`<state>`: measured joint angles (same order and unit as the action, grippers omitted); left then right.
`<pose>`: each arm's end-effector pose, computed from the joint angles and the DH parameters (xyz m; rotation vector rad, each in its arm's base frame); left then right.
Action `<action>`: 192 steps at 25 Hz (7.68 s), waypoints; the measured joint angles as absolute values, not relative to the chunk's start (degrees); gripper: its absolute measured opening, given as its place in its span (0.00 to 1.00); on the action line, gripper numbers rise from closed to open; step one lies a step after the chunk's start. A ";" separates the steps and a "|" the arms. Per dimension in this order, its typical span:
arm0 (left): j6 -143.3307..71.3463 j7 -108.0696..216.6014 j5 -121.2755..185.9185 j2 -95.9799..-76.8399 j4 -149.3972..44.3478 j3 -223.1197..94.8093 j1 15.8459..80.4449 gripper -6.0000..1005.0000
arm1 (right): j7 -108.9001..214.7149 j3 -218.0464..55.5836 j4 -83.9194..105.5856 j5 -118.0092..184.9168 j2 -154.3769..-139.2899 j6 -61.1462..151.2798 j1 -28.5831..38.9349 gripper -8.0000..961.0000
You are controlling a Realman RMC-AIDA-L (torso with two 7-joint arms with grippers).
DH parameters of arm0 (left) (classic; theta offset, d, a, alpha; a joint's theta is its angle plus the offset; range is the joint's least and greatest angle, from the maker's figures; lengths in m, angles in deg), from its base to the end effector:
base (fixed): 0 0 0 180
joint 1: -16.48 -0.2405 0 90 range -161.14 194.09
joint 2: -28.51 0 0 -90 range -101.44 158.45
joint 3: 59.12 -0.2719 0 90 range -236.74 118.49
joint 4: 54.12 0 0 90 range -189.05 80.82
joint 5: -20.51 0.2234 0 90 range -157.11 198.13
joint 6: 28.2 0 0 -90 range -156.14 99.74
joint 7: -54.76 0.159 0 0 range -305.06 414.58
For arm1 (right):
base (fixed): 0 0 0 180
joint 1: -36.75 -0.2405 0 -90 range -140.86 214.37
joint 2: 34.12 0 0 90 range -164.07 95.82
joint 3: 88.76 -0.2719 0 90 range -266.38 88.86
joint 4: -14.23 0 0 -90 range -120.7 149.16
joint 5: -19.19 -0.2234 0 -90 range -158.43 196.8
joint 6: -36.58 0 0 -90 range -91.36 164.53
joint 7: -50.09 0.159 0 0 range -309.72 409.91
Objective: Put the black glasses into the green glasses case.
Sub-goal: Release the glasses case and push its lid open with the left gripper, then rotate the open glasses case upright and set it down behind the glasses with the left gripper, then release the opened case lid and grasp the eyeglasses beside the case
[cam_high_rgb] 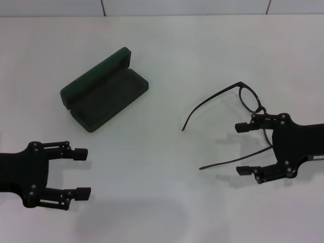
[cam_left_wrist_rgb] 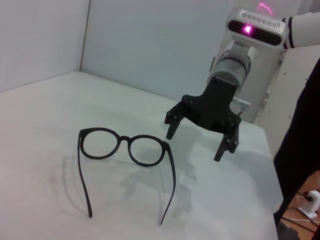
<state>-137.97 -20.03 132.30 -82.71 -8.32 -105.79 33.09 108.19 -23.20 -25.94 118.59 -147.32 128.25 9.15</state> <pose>-0.3243 0.2591 0.0437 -2.9572 -0.5008 -0.6461 0.2577 0.3325 -0.0241 -2.9507 -0.1342 0.6020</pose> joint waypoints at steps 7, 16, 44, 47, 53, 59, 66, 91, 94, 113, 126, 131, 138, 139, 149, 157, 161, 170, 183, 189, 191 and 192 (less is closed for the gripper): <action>-137.97 -20.08 132.30 -82.77 -8.33 -105.79 33.09 0.85 | 108.19 -23.18 -25.94 118.59 -147.32 128.32 9.15 0.89; -137.94 -21.62 132.30 -83.15 -8.32 -101.52 33.11 0.85 | 108.19 -23.20 -25.93 118.59 -147.32 128.25 9.16 0.89; -122.96 -71.48 167.58 -83.27 7.53 -105.27 63.72 0.81 | 110.26 -22.75 -27.31 120.36 -148.06 128.07 8.36 0.89; -120.85 -72.39 169.65 -83.27 4.47 -109.20 66.59 0.81 | 110.40 -22.75 -27.40 120.69 -148.08 128.00 8.36 0.89; -115.81 -72.96 172.95 -83.88 0.24 -113.59 68.15 0.80 | 110.43 -22.75 -27.43 120.80 -148.25 127.80 8.42 0.89; -111.62 -73.85 174.62 -84.63 -1.57 -117.45 68.27 0.79 | 110.47 -22.76 -27.43 120.86 -148.24 127.63 8.62 0.89; -109.25 -74.55 177.72 -86.28 -1.72 -120.81 69.02 0.78 | 110.56 -22.76 -27.37 120.93 -148.21 127.09 8.67 0.89; -106.77 -73.31 179.78 -87.44 -2.20 -123.64 69.21 0.43 | 110.56 -22.75 -27.21 121.67 -148.56 126.33 8.91 0.89; -106.76 -72.86 179.70 -87.52 -2.22 -123.64 69.21 0.27 | 110.56 -22.75 -27.19 121.67 -148.56 126.25 8.90 0.89; -110.65 -51.51 174.02 -89.13 1.53 -126.02 72.69 0.21 | 110.50 -22.86 -27.11 121.66 -148.48 126.28 9.15 0.89; -105.98 -49.32 174.69 -90.88 -1.01 -130.03 73.65 0.21 | 110.30 -22.75 -27.08 121.66 -148.56 126.45 9.23 0.89; -106.12 -49.31 173.88 -91.03 -1.07 -130.19 73.61 0.21 | 110.29 -22.75 -27.26 121.66 -148.64 126.66 9.63 0.89; -105.88 -49.25 173.49 -91.03 -1.17 -130.22 73.47 0.20 | 110.29 -22.75 -27.27 121.66 -148.64 126.67 9.69 0.89; -105.88 -49.25 173.51 -91.04 -1.18 -130.34 73.38 0.20 | 110.29 -22.75 -27.23 121.66 -148.64 126.68 9.73 0.89; -104.41 -48.59 171.26 -91.22 -0.49 -131.57 71.73 0.20 | 110.44 -22.75 -27.28 121.66 -148.64 126.79 9.83 0.89; -104.36 -48.83 167.19 -91.04 -0.42 -129.96 71.07 0.48 | 110.47 -23.13 -27.33 121.66 -148.41 126.88 10.10 0.89; -108.68 -48.89 161.65 -90.39 -0.39 -121.15 69.64 0.63 | 110.49 -23.22 -27.39 121.45 -148.29 126.96 10.16 0.89; -116.14 -46.59 144.10 -86.20 -0.47 -109.26 54.07 0.67 | 111.52 -25.92 -27.44 121.30 -147.69 127.05 10.25 0.89; -120.63 -25.21 133.07 -89.41 0.68 -108.14 29.26 0.84 | 122.62 -34.16 -29.93 121.52 -146.63 126.36 10.23 0.89; -121.48 -19.89 132.42 -90.97 -2.74 -108.23 27.21 0.89 | 147.11 -34.45 -35.55 127.75 -143.47 122.72 5.78 0.88; -121.62 -19.21 132.47 -90.68 -4.59 -108.13 27.47 0.89 | 154.43 -34.28 -36.02 132.72 -142.51 122.75 2.80 0.88; -121.73 -18.99 132.52 -90.51 -5.20 -108.09 27.64 0.89 | 158.92 -34.11 -36.22 135.80 -142.01 123.12 0.83 0.88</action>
<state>-121.73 -18.99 132.52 -90.51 -5.20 -108.09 27.64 158.92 -34.11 -36.22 135.80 -142.01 123.12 0.83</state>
